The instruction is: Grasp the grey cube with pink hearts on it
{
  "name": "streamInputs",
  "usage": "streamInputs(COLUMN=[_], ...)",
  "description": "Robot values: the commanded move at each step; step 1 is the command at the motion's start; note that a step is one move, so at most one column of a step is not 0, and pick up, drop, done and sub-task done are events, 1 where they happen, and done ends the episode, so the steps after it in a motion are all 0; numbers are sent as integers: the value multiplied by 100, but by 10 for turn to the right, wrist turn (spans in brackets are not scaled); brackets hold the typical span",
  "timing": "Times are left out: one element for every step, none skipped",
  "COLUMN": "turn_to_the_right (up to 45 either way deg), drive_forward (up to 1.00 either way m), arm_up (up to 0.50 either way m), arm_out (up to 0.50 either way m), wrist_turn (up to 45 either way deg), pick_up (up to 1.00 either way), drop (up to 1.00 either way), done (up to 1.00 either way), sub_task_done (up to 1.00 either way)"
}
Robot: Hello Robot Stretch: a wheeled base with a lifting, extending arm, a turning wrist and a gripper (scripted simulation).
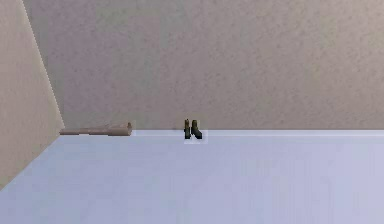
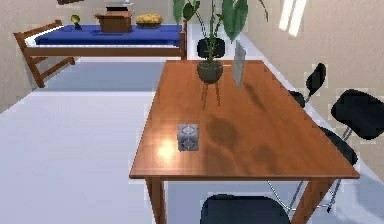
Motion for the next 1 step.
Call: streamInputs(turn_to_the_right=[0], drive_forward=[0], arm_up=[50], arm_out=[0], wrist_turn=[0], pick_up=[0], drop=[0], done=[0], sub_task_done=[0])
